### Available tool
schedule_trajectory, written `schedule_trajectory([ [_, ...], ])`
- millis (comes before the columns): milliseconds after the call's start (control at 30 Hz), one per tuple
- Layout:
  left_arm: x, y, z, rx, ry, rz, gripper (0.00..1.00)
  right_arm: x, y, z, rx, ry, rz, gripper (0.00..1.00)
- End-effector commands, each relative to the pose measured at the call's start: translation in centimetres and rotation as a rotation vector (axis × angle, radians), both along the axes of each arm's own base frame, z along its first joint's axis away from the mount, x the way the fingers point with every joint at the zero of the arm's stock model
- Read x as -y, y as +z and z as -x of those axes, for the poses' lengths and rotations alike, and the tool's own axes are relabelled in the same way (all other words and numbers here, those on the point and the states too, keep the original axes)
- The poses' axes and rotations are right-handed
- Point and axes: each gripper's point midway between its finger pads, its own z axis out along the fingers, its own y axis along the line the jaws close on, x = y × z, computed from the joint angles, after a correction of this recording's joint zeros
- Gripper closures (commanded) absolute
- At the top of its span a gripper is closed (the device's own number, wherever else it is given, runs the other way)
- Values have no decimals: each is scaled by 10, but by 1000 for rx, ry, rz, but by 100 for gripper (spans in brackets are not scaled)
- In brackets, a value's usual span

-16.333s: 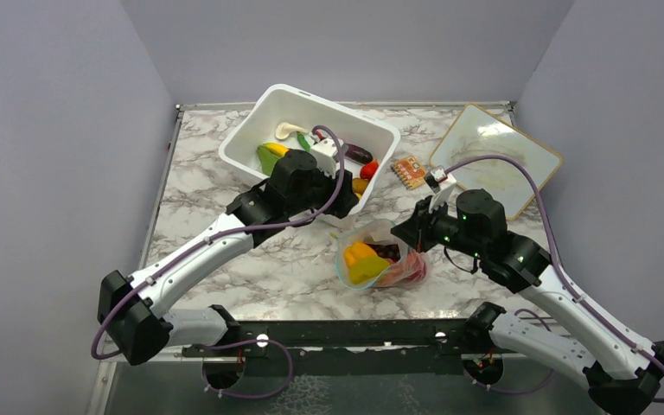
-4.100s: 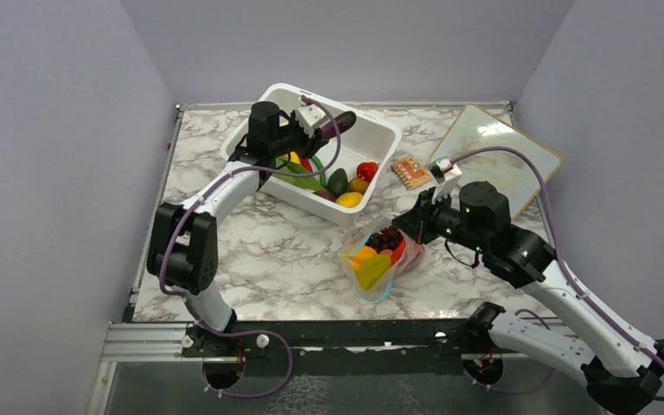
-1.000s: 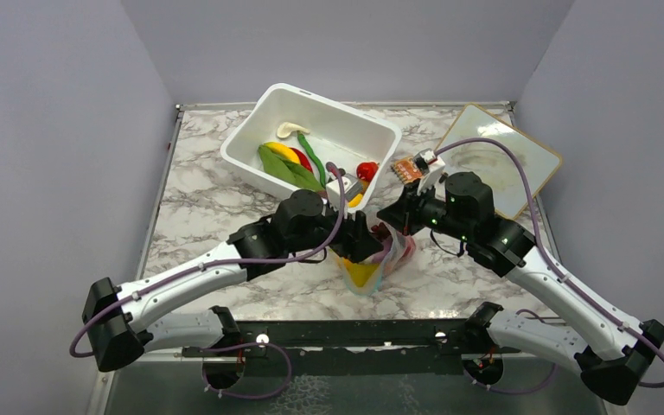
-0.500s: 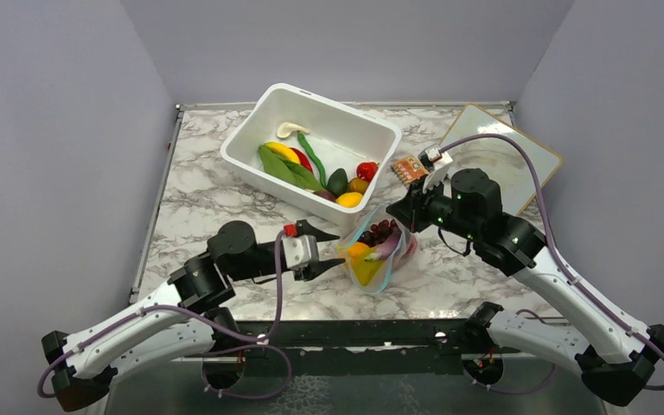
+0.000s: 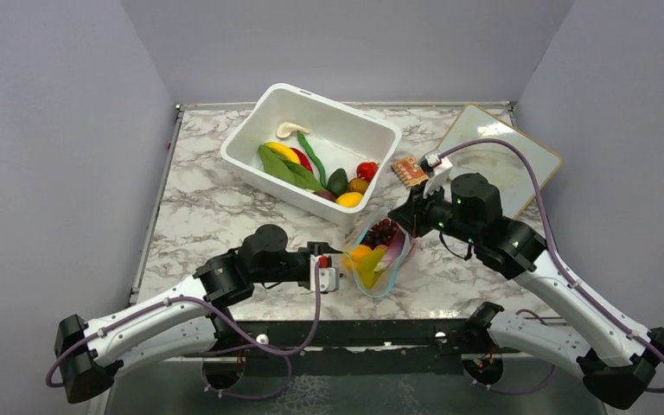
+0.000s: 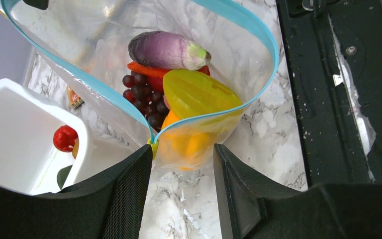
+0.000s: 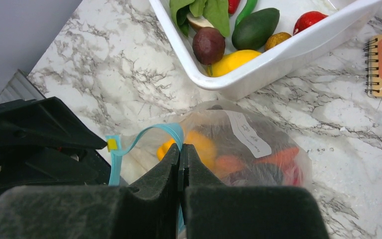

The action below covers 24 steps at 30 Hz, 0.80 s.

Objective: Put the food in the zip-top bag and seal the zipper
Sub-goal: Zip the zipper food storage bag at the center of the board.

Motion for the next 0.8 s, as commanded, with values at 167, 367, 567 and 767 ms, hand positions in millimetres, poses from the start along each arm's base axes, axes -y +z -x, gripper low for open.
schedule_trajectory([
  [167,5,-4,-22,86,58,-34,45,-4,6,2,34,25,-42,99],
  [367,0,21,-20,152,68,78,44,-3,7,1,46,22,-36,99],
  [567,-5,5,-14,148,31,17,46,-5,9,2,53,32,-49,99],
  [767,-2,-10,-18,156,8,-60,48,-6,13,5,54,45,-62,99],
])
